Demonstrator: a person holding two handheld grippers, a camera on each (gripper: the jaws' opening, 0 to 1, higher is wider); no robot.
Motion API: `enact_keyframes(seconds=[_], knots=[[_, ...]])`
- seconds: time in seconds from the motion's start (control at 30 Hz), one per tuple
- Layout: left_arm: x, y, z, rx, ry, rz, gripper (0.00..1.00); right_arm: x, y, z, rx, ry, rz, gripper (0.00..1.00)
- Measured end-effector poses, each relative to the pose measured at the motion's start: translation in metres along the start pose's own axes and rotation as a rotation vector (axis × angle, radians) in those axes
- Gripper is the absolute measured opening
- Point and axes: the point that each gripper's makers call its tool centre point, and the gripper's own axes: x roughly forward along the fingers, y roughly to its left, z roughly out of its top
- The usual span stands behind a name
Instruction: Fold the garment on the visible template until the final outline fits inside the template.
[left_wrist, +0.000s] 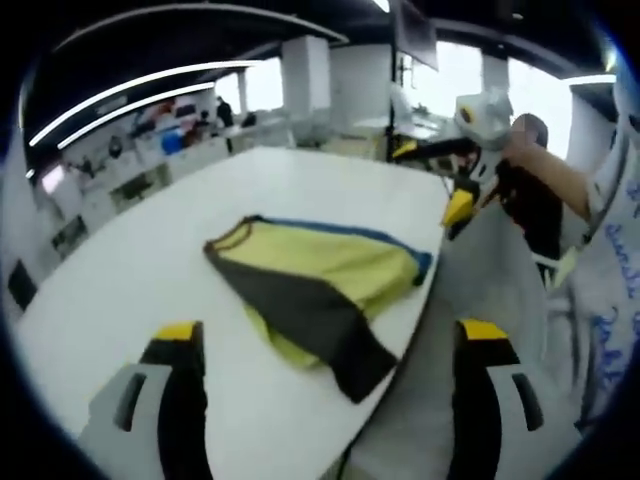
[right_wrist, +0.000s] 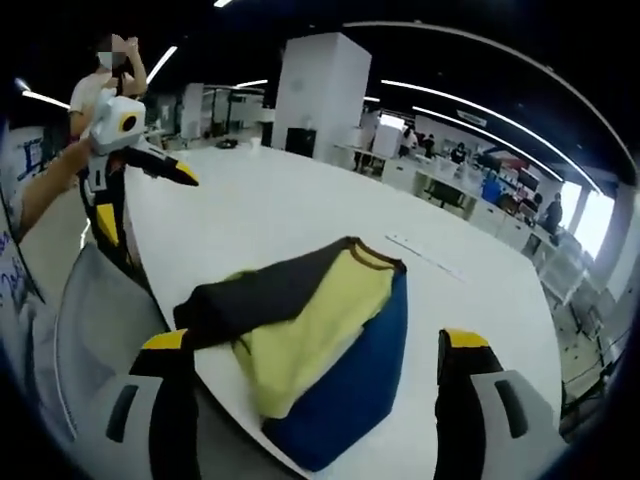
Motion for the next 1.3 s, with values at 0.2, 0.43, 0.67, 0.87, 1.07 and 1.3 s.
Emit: enact_keyframes(seconds=[0.2, 0.43, 0.67, 0.87, 1.07, 1.3], knots=[[0.012, -0.004, -0.008, -0.042, 0.035, 0.008, 1.00, -0.008, -0.010, -0.020, 0.038, 0.011, 0.001, 1.00], [0.014, -0.006, 0.001, -0.080, 0.003, 0.058, 1.00, -0.023, -0.016, -0.030, 0.074, 0.003, 0.010, 1.00], [0.011, -0.007, 0.005, -0.094, -0.004, 0.089, 1.00, -0.026, -0.023, -0.040, 0.079, 0.013, 0.015, 1.00], [0.016, -0.014, 0.000, -0.099, 0.016, 0.076, 1.00, -0.023, -0.017, -0.051, 0.082, 0.031, 0.038, 1.00], [0.018, -0.020, -0.005, -0.109, 0.026, 0.078, 1.00, -0.025, -0.013, -0.069, 0.093, 0.074, 0.052, 1.00], [0.014, -0.030, -0.016, -0.169, 0.028, 0.081, 1.00, -0.025, -0.006, -0.083, 0.111, 0.111, 0.054, 1.00]])
